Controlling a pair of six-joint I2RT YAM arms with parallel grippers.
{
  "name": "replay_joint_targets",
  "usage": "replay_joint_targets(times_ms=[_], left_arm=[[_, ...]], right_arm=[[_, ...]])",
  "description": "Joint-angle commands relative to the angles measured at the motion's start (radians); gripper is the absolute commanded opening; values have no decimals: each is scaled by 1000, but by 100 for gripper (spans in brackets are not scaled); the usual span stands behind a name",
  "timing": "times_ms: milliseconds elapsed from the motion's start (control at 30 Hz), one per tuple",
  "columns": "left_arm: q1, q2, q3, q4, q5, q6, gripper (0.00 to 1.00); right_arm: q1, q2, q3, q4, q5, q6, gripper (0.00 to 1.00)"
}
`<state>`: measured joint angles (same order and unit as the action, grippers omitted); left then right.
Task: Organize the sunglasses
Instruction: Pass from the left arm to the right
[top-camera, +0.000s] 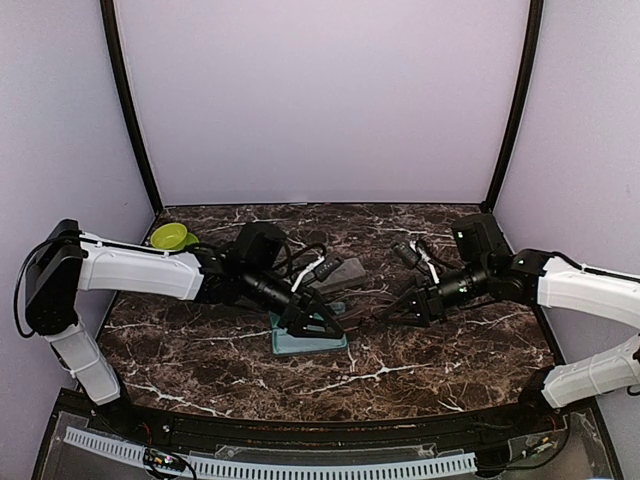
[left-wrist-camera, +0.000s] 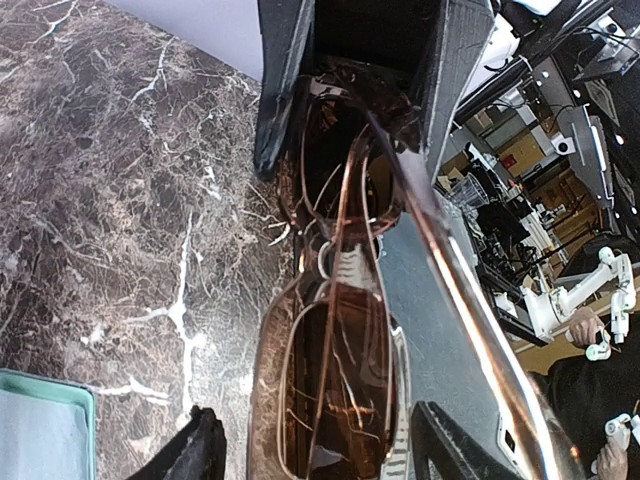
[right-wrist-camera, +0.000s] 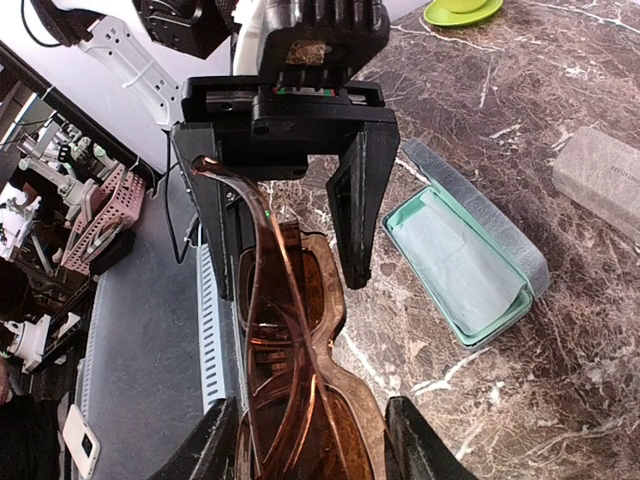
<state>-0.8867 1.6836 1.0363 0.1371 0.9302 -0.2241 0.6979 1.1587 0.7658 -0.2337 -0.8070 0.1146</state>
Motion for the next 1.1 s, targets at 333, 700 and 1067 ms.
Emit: replay_joint_targets(times_ms=[333,700,1067], left_arm=[[40,-225,-126,42,-51,7,71],[29,-269,7,8,-335,40,72],[-100,-131,161,-129,-473,193,72]], right_arm=[[-20,9,3,19,14,23,23],[-14,51,19,15,18,38,21],[-5,69,35,28,44,101,18]])
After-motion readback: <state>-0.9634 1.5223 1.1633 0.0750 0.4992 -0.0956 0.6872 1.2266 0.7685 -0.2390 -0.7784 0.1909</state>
